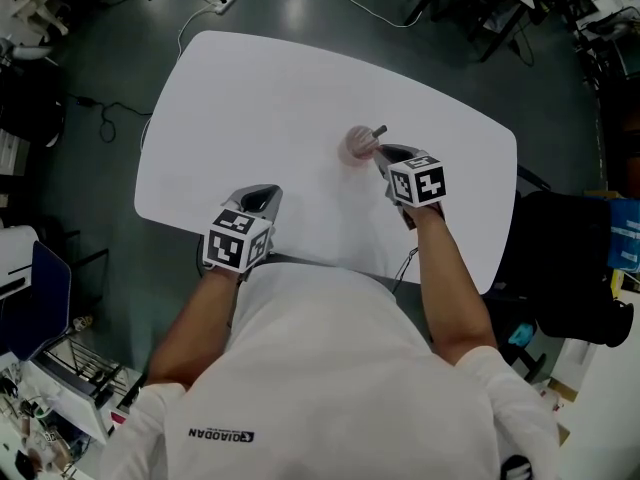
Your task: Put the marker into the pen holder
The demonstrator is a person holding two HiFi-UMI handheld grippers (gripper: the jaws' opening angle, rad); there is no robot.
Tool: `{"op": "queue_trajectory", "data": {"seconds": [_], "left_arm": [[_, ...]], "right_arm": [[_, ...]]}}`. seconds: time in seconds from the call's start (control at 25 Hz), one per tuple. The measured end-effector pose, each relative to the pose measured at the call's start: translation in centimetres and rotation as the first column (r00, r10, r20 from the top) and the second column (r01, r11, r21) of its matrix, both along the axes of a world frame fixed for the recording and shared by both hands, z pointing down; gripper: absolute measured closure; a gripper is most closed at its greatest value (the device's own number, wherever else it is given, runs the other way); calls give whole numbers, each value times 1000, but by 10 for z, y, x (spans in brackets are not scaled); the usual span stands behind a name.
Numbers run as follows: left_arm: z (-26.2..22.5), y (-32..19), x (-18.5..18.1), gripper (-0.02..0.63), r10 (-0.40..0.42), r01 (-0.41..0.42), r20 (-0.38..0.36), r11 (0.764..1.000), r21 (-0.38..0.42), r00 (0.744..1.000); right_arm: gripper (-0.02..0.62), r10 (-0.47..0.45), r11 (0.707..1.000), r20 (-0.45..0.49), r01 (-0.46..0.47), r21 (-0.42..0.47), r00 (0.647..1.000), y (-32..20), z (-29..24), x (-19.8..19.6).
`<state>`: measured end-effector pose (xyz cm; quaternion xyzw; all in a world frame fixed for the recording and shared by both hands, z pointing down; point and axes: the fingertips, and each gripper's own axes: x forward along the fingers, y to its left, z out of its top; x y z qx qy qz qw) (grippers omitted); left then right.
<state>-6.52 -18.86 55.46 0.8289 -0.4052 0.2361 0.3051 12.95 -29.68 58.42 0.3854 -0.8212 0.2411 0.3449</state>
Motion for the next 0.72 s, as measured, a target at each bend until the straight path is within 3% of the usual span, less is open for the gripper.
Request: {"op": "queue_trajectory", "data": {"seconds": [0.48, 0.72], "left_arm": [[0, -6, -23, 577, 28, -28, -10, 1000, 0, 1000], [-12, -15, -29, 577, 58, -58, -66, 998, 4, 996]], "right_arm": [[518, 143, 990, 2, -143, 18, 990, -13, 2, 13], [520, 187, 982, 4, -187, 29, 982, -3, 0, 9]]}}
